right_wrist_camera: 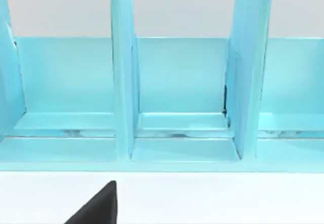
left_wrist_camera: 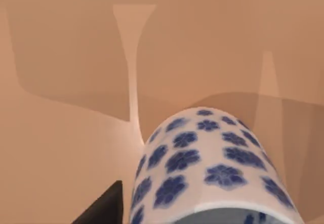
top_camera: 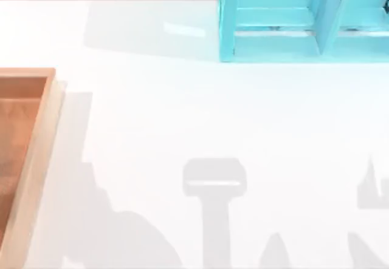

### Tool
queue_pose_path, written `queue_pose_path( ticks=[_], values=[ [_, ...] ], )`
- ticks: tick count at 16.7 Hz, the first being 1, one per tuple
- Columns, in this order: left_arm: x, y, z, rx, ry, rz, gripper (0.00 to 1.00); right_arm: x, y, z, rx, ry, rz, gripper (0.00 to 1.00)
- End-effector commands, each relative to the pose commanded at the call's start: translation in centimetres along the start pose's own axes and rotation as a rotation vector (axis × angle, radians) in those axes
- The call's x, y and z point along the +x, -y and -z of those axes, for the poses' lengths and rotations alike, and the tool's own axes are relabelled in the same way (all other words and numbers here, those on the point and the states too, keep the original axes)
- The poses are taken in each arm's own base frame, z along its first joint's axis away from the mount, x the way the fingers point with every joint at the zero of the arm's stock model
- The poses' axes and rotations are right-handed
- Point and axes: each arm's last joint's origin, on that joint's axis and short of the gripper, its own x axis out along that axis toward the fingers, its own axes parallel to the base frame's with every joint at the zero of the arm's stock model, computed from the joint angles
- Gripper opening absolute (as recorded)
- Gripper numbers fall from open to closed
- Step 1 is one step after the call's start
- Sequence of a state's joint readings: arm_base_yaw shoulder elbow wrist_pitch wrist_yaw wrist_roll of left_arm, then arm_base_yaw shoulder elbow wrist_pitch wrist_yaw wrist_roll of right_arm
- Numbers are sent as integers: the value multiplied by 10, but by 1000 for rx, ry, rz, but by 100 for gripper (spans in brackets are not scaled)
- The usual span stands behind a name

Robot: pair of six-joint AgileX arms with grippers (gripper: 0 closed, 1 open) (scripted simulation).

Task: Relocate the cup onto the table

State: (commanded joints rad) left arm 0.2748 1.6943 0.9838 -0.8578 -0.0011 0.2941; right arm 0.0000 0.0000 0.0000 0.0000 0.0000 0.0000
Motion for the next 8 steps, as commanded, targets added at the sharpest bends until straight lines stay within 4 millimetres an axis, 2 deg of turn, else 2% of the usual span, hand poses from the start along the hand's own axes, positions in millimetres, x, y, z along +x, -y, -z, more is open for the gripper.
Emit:
queue_pose_path(
  ticks=[8],
  values=[
    [0,0,0,0,0,0,25,0,0,0,0,0,0,100]
  ],
)
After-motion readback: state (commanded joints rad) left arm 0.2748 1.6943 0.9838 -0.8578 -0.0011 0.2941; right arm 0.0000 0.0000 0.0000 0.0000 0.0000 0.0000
